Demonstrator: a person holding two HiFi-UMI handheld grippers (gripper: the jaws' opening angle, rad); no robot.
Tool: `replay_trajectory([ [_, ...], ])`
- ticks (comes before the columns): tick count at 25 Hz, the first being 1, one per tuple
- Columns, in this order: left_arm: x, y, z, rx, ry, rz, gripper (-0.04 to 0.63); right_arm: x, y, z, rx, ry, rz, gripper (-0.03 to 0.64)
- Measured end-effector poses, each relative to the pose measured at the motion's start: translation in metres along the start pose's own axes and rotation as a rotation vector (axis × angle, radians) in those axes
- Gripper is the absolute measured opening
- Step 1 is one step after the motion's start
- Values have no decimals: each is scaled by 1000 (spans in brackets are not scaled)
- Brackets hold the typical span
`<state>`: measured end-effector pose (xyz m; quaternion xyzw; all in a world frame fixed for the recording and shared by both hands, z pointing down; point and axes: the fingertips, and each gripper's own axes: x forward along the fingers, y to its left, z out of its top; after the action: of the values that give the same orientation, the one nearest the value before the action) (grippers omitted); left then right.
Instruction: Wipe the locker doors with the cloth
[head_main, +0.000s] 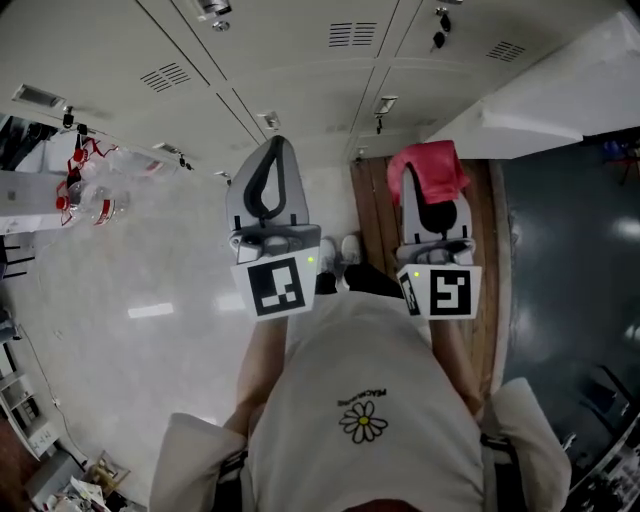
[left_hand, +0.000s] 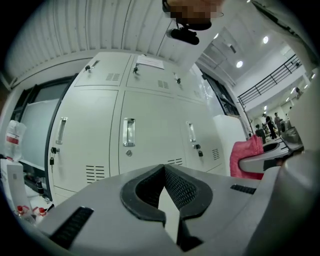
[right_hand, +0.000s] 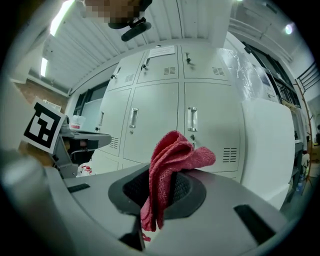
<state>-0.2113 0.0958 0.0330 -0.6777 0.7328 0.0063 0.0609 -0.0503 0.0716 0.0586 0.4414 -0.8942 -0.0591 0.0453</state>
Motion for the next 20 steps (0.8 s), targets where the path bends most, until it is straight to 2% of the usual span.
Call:
replay_trajectory([
  [5, 16, -26, 5, 3, 5, -11, 17, 11, -20, 6, -12, -38, 15, 41],
  [11, 40, -51, -5, -65, 49, -29, 17, 33, -41, 4, 33, -98, 6, 41],
  [15, 89, -66, -27, -37, 9, -68, 17, 79, -64, -25, -35, -118, 46, 41],
  [20, 136, -81, -84, -66, -12, -53, 17, 133, -75, -65, -79, -179, 49, 41],
])
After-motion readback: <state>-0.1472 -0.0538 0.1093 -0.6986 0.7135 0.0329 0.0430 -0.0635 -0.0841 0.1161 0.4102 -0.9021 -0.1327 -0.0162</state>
